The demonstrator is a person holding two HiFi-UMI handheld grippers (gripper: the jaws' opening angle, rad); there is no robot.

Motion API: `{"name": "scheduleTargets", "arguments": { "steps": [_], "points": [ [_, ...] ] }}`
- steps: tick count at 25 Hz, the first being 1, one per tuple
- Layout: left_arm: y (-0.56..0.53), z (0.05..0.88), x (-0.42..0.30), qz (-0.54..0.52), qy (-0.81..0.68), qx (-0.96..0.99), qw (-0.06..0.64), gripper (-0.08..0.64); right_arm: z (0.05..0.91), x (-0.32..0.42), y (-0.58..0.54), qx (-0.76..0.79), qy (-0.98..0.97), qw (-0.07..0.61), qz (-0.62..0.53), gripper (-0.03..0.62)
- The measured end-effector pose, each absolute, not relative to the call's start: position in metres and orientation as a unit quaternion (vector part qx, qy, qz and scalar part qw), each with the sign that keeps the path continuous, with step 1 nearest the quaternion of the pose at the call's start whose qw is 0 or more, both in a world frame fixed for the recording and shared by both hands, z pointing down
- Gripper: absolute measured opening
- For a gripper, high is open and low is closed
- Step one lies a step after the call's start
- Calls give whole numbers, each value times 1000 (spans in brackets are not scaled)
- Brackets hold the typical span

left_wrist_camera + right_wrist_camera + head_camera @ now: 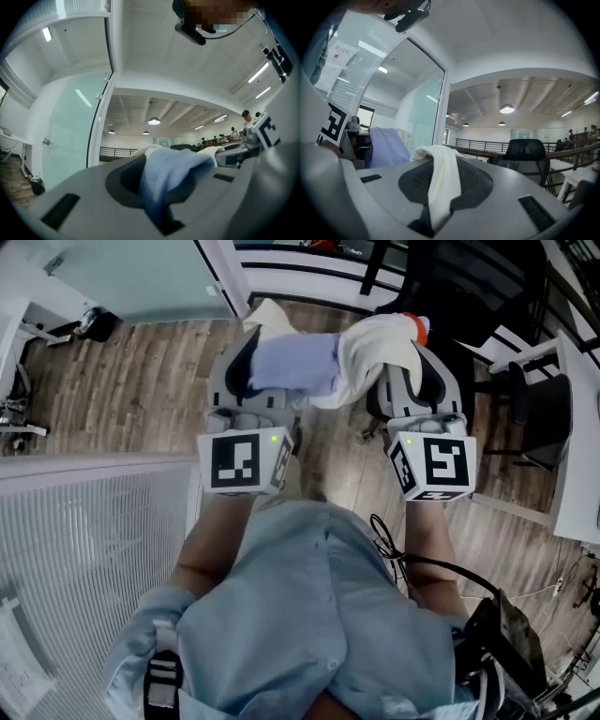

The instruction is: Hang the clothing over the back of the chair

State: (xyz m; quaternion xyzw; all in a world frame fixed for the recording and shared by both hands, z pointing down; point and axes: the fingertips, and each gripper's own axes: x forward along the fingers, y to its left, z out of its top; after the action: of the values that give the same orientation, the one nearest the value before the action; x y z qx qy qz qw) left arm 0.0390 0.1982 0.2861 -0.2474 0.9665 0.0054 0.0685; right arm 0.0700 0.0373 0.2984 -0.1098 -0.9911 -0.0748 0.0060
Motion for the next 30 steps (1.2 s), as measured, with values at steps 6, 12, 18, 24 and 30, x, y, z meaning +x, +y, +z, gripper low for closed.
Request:
{"name": "scheduleTargets", "arguments": {
  "steps": [6, 12, 18, 24, 30],
  "points": [
    [207, 282, -58, 5, 961, -267, 73, 41, 296, -20, 50, -88, -993, 8, -77, 69],
    [212, 273, -145, 10, 954, -289, 78, 41, 286, -99, 54, -62, -994, 4, -86, 69],
    [198, 266, -200, 18, 946, -314, 82, 41, 276, -144, 42, -36, -995, 2, -97, 69],
    [175, 276, -243, 14, 940, -333, 78, 41, 285, -180, 18, -15, -995, 7, -94, 69],
    [139, 284, -291, 10, 935, -347, 77, 41, 295, -225, -13, -2, -996, 12, -89, 69]
  ]
}}
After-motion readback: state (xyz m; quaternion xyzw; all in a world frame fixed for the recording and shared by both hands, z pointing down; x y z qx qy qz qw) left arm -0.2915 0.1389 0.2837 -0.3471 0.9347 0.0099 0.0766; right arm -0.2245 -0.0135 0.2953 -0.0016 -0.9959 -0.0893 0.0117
